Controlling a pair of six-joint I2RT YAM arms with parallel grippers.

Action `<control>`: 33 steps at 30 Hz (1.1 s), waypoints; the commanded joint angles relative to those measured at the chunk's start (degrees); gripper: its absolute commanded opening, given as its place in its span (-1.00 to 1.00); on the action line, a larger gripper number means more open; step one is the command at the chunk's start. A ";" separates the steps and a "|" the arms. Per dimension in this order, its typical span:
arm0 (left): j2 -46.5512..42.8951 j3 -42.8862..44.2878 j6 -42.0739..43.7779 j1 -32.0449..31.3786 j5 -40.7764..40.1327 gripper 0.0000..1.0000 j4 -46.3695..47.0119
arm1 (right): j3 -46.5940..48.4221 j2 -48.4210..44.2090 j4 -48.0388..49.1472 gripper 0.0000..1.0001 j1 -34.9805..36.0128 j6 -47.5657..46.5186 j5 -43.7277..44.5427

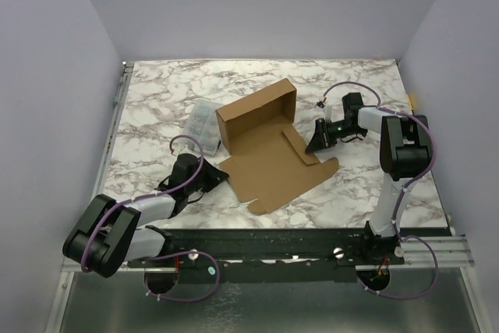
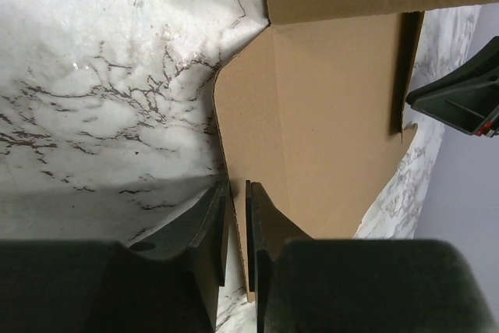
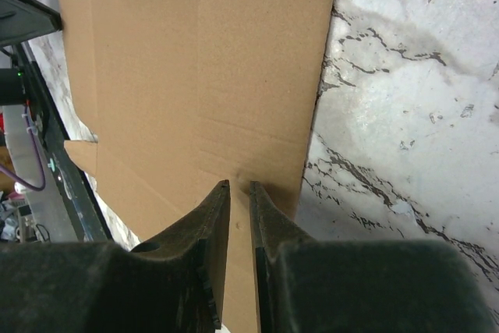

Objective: Fold the paper box
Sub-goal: Close the paper box at the center of the board.

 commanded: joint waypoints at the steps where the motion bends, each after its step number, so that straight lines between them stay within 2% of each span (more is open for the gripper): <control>1: 0.31 2.28 -1.59 -1.03 3.97 -0.64 1.17 | -0.41 3.04 -1.41 -0.59 1.43 -0.70 4.58; 22: 5.82 9.27 -5.80 -6.83 4.38 -0.64 8.81 | -0.17 4.45 -1.91 -0.59 1.89 -0.28 7.16; 33: 13.77 10.55 -3.73 -7.85 2.22 -0.60 9.87 | -0.08 4.70 -2.07 -0.60 1.89 0.16 8.25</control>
